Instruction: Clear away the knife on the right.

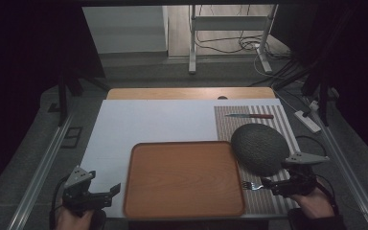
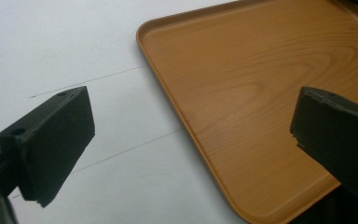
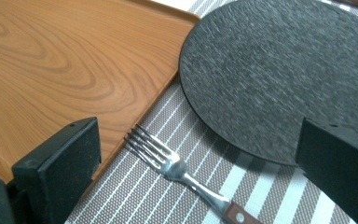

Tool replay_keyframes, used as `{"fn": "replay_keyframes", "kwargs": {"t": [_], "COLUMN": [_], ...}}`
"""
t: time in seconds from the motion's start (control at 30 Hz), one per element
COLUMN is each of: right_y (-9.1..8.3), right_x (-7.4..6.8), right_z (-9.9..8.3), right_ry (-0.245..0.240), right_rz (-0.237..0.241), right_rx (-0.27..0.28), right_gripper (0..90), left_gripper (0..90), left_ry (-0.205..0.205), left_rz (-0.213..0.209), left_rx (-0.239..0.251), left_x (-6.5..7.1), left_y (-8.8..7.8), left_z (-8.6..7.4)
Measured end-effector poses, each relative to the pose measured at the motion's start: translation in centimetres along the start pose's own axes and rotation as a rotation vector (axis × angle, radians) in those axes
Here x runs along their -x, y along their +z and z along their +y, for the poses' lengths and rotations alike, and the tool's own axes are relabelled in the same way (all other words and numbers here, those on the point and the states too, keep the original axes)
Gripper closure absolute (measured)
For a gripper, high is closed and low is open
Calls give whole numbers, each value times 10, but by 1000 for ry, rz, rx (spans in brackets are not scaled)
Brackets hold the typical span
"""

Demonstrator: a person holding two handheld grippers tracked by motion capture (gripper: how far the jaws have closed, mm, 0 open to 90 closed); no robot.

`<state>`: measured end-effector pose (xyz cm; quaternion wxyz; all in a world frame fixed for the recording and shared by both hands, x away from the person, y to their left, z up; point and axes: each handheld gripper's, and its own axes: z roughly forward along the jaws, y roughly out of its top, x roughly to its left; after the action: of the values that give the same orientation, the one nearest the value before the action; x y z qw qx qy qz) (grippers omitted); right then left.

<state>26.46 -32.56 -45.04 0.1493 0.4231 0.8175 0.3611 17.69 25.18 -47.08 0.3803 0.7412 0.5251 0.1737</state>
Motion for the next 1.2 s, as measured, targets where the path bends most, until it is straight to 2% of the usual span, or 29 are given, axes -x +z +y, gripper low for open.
{"fn": "replay_keyframes", "kwargs": {"t": [0.1,0.23,0.5,0.87,1.2], "right_y": [1,6,20,36,56], "right_x": [1,6,23,38,53], "right_z": [3,11,33,45,62], "right_ry": [4,6,17,26,10], "right_rz": [10,0,-20,-11,-30], "right_rx": [-1,-8,0,-16,-42], "right_gripper": [7,6,7,7,7], "left_gripper": [9,11,20,23,31], "left_ry": [8,6,10,16,6], "left_rz": [2,2,3,6,-25], "left_rx": [-2,-5,-12,-11,-9], "left_x": [1,1,1,2,-1], "left_y": [0,1,2,2,2], "left_z": [0,1,1,1,1]}}
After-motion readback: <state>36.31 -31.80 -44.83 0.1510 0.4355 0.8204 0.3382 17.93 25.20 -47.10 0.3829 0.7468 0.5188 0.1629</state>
